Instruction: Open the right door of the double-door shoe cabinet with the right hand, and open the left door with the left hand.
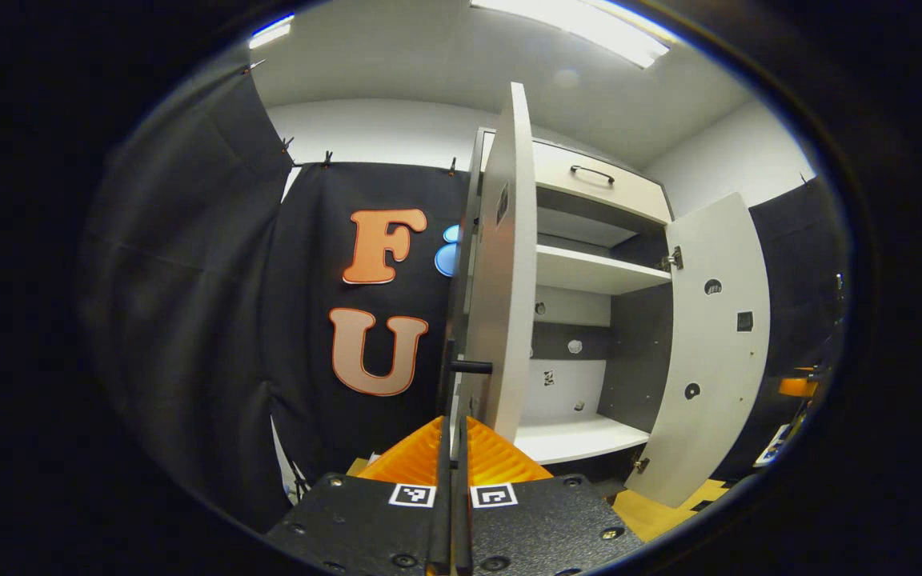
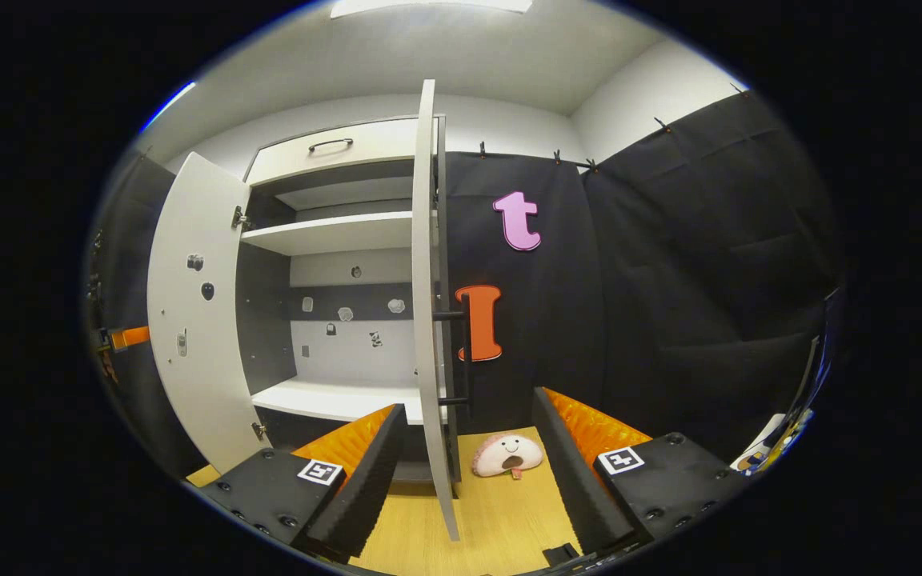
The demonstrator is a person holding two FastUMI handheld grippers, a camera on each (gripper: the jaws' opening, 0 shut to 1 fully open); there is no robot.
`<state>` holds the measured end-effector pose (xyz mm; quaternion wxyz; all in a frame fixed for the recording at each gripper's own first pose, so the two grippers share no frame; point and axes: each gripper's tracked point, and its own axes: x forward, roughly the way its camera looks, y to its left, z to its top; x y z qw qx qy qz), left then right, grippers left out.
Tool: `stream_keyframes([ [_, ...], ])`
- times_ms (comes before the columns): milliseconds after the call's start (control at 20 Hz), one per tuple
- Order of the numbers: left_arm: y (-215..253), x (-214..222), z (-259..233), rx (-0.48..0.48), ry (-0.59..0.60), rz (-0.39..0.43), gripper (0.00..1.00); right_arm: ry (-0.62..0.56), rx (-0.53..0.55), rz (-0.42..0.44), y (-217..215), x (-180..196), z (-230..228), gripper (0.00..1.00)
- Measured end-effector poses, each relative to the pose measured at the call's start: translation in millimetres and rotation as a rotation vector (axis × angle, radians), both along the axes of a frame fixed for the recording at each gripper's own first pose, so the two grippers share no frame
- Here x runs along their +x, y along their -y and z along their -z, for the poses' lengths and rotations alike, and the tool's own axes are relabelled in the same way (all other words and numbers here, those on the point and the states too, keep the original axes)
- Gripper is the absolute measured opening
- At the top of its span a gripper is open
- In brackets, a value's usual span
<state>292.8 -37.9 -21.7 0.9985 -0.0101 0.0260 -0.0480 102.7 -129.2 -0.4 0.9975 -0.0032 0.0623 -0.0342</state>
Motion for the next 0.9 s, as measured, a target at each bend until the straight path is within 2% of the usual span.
stream_keyframes([
  [250,52.7,-8.7,1.9,-0.033,0.014,0.101,0.02,-0.016,0.005,-0.062,-10.8,3.3,-1.9,1.00],
  [300,62.7,-9.8,5.1,-0.029,0.006,0.122,0.02,-0.019,0.003,-0.074,-11.7,2.8,-2.5,0.92],
  [350,70.0,-10.4,11.0,-0.032,-0.008,0.129,0.02,-0.017,0.004,-0.087,-13.1,1.9,-2.0,1.00],
  [450,90.0,-16.2,18.5,-0.056,-0.037,0.168,0.11,-0.019,0.018,-0.110,-17.5,-2.1,1.8,1.00],
  [500,98.6,-18.1,23.8,-0.075,-0.054,0.176,0.04,-0.024,0.016,-0.121,-19.8,-5.3,6.0,1.00],
  [550,103.4,-20.5,26.9,-0.104,-0.068,0.174,0.11,-0.028,0.007,-0.125,-19.9,-8.5,8.6,1.00],
  [600,111.8,-20.6,30.8,-0.134,-0.075,0.173,0.13,-0.027,-0.003,-0.132,-19.2,-11.2,8.6,0.92],
  [650,116.7,-21.7,32.8,-0.155,-0.080,0.166,0.25,-0.024,-0.013,-0.139,-20.2,-13.6,8.9,0.92],
  [700,120.8,-22.6,35.9,-0.161,-0.082,0.156,0.33,-0.026,-0.019,-0.151,-21.4,-16.5,9.9,0.99],
  [750,121.7,-20.6,37.7,-0.158,-0.079,0.142,0.39,-0.025,-0.017,-0.165,-24.5,-18.8,9.7,0.99],
  [800,120.0,-19.5,38.5,-0.149,-0.069,0.121,0.38,-0.015,-0.016,-0.177,-26.6,-20.7,7.0,1.00],
  [900,116.6,-20.6,35.4,-0.118,-0.044,0.082,0.46,-0.005,-0.023,-0.197,-29.8,-22.3,6.6,0.99],
])
